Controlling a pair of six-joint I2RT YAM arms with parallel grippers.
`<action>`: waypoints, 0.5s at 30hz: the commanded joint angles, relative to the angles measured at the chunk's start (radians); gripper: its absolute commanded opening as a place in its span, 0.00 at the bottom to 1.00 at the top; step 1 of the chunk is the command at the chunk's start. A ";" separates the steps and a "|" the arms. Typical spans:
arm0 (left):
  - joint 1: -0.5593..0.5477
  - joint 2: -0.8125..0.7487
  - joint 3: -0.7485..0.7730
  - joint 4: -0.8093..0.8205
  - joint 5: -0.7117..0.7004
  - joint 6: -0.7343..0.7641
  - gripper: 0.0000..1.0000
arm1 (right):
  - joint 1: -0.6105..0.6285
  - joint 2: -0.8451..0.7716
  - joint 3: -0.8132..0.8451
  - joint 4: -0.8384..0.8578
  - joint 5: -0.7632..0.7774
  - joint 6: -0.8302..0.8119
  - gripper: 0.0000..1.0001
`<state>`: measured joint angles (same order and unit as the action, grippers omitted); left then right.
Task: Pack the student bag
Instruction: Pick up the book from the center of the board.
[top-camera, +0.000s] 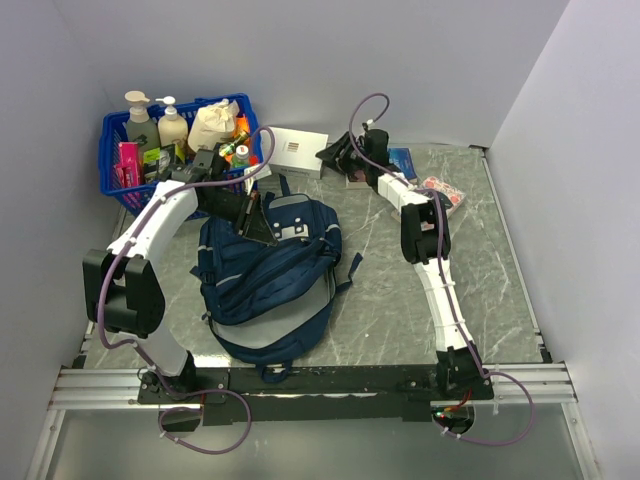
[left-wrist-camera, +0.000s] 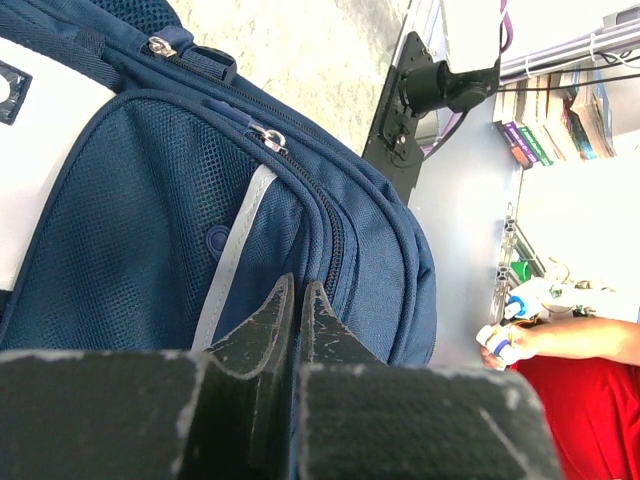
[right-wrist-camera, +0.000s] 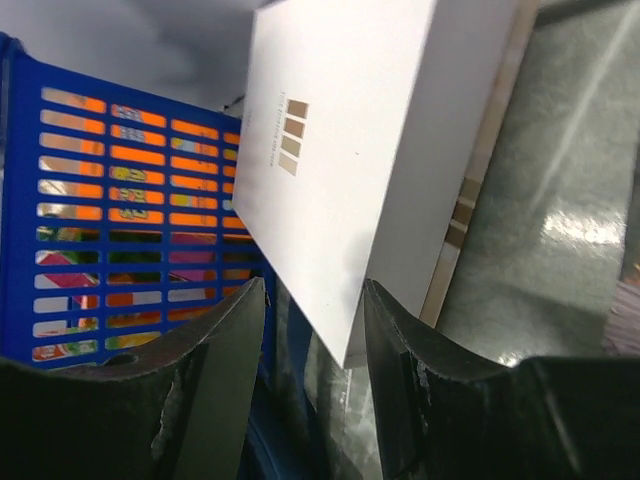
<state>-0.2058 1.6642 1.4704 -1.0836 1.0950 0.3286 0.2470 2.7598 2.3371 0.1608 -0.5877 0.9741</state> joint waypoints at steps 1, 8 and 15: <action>0.048 0.023 0.033 0.085 -0.133 0.078 0.01 | 0.015 0.000 -0.019 -0.043 -0.014 -0.029 0.52; 0.062 0.020 0.036 0.074 -0.123 0.095 0.01 | 0.032 -0.014 -0.045 -0.074 -0.004 -0.003 0.48; 0.085 0.003 0.005 0.082 -0.118 0.104 0.01 | 0.044 -0.017 -0.044 -0.034 0.020 0.001 0.26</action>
<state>-0.1776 1.6642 1.4742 -1.0904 1.1053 0.3538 0.2684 2.7586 2.2913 0.0921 -0.5819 0.9730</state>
